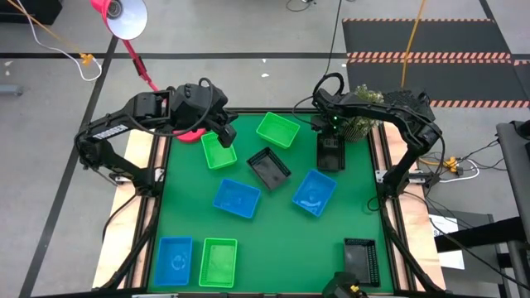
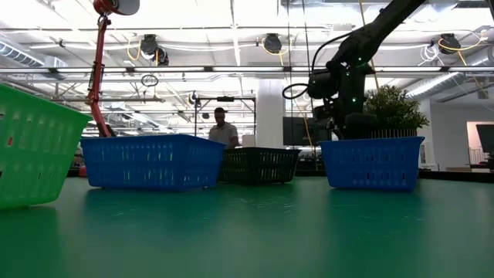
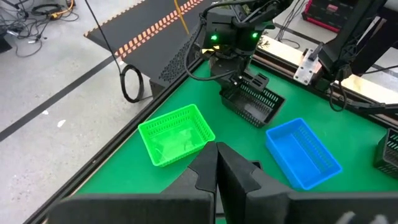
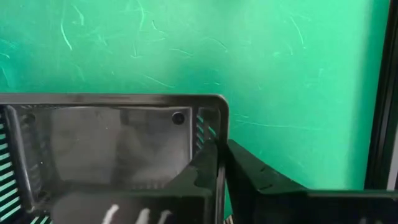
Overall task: Stack baskets by color
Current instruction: Stack the top right black bin on top of the bottom black bin
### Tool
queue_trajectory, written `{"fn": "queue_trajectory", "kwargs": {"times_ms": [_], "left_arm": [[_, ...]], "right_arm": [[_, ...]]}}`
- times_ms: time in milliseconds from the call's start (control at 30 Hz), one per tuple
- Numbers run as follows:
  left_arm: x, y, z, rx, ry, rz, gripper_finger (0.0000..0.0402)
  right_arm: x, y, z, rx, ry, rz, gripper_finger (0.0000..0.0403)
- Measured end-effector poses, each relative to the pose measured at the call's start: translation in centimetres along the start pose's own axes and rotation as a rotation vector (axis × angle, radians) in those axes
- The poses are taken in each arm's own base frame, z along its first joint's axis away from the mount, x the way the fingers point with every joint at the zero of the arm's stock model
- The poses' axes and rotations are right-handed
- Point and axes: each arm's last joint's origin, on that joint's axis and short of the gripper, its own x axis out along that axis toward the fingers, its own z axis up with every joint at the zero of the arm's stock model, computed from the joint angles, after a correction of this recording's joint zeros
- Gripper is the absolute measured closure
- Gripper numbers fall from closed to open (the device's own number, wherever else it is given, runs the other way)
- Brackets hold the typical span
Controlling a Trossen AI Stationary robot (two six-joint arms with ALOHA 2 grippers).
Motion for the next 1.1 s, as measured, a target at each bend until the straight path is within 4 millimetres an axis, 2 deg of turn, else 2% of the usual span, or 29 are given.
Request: {"fn": "queue_trajectory", "kwargs": {"times_ms": [300, 1100], "left_arm": [[0.0, 0.0, 0.0, -0.003, 0.0, 0.0, 0.0396], [0.0, -0.1, 0.0, 0.038, 0.007, -0.023, 0.0396]], "right_arm": [[-1.0, 0.2, -0.3, -0.001, 0.003, -0.029, 0.0397], [-8.7, 3.6, -4.0, 0.036, -0.045, -0.003, 0.0402]]}}
